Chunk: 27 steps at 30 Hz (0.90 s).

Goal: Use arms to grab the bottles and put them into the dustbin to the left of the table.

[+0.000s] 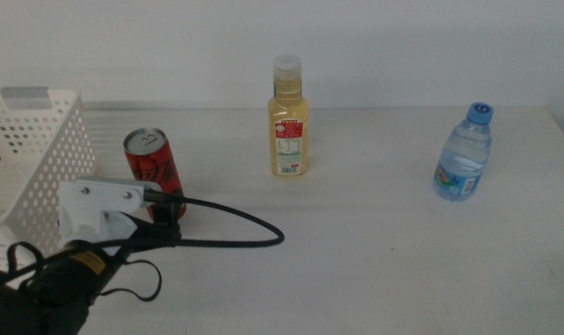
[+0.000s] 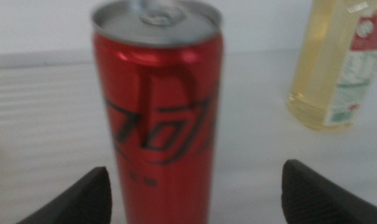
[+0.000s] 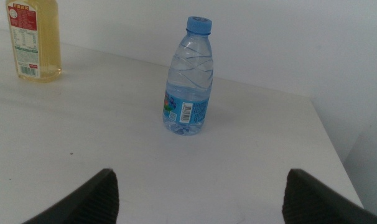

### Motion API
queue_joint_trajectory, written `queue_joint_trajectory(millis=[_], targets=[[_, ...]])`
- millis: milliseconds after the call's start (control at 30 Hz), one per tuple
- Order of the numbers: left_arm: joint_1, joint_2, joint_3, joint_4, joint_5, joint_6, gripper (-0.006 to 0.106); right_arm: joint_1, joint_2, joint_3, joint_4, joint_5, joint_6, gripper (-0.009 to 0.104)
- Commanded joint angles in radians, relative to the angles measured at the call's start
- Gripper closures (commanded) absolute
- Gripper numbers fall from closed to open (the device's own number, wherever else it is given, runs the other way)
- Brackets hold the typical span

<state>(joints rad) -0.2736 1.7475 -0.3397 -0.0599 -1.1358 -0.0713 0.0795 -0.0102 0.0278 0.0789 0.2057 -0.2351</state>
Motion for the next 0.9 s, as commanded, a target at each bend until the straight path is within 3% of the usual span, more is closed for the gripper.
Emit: queue_joint_trajectory(millis=[0,300,633,867], targets=[[0.024,-0.03,-0.027,0.031,-0.073,-0.027,0.012,-0.004,-0.027,-0.007,-0.007,-0.077,-0.004,0.025],[0.097,-0.025,-0.117,0.163,0.041,-0.057,0.012,-0.004,-0.027,-0.007,-0.007,-0.077,-0.004,0.025],[0.097,0.091,-0.232,0.161,0.038,-0.061,0.012,-0.004,-0.027,-0.007,-0.007,-0.077,-0.004,0.025],[0.097,0.16,-0.237,0.161,-0.18,-0.057,0.012,-0.004,-0.027,-0.007,-0.007,-0.077,-0.004,0.025]])
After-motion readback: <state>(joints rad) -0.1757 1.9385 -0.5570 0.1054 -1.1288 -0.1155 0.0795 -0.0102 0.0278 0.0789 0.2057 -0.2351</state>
